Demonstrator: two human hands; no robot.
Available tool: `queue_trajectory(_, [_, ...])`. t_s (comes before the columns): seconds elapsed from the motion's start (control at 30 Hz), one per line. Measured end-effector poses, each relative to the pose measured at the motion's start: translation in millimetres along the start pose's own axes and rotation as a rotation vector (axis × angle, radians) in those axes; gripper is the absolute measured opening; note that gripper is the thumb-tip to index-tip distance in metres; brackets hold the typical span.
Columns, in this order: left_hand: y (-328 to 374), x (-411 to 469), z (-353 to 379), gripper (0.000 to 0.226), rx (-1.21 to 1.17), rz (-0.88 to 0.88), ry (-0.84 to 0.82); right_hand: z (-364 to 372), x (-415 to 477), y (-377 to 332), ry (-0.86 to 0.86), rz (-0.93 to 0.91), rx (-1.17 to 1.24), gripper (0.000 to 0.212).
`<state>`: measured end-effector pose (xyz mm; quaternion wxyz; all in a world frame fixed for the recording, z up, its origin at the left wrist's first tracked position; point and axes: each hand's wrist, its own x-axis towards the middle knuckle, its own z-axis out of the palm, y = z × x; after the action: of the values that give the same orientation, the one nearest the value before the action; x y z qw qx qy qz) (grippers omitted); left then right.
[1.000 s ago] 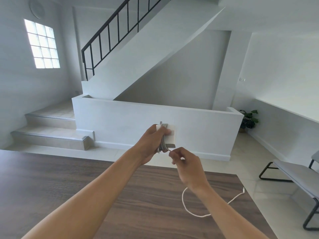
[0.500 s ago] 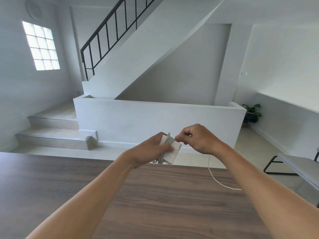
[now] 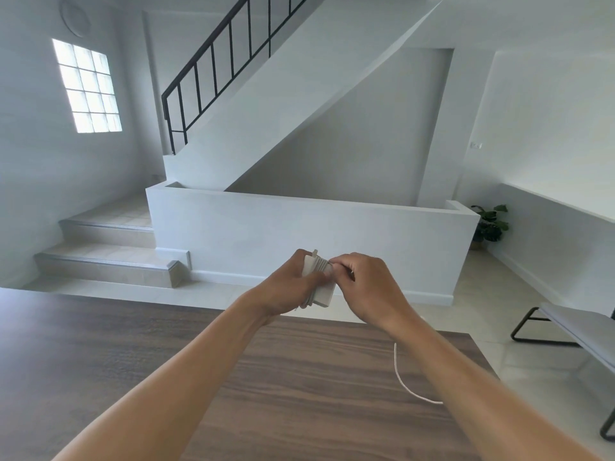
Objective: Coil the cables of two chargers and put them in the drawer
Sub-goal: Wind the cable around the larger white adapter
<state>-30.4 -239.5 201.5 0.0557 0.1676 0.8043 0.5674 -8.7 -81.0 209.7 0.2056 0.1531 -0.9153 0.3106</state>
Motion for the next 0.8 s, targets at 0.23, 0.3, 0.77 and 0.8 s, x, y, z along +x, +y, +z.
queue_trajectory(0.23, [3,6,2,0.041,-0.371,-0.076,0.026,28,-25,-1,0.205,-0.039,0.158,0.034])
queue_trajectory(0.3, [2,8,5,0.04,-0.401,-0.113,0.083,36,-29,-1,0.206,-0.026,0.162,0.034])
queue_trajectory(0.77, [3,21,14,0.022,-0.346,-0.194,0.321,47,-42,2,0.109,0.027,0.272,0.039])
queue_trajectory(0.8, [2,22,15,0.02,-0.336,-0.196,0.333,50,-46,2,0.119,0.046,0.329,0.037])
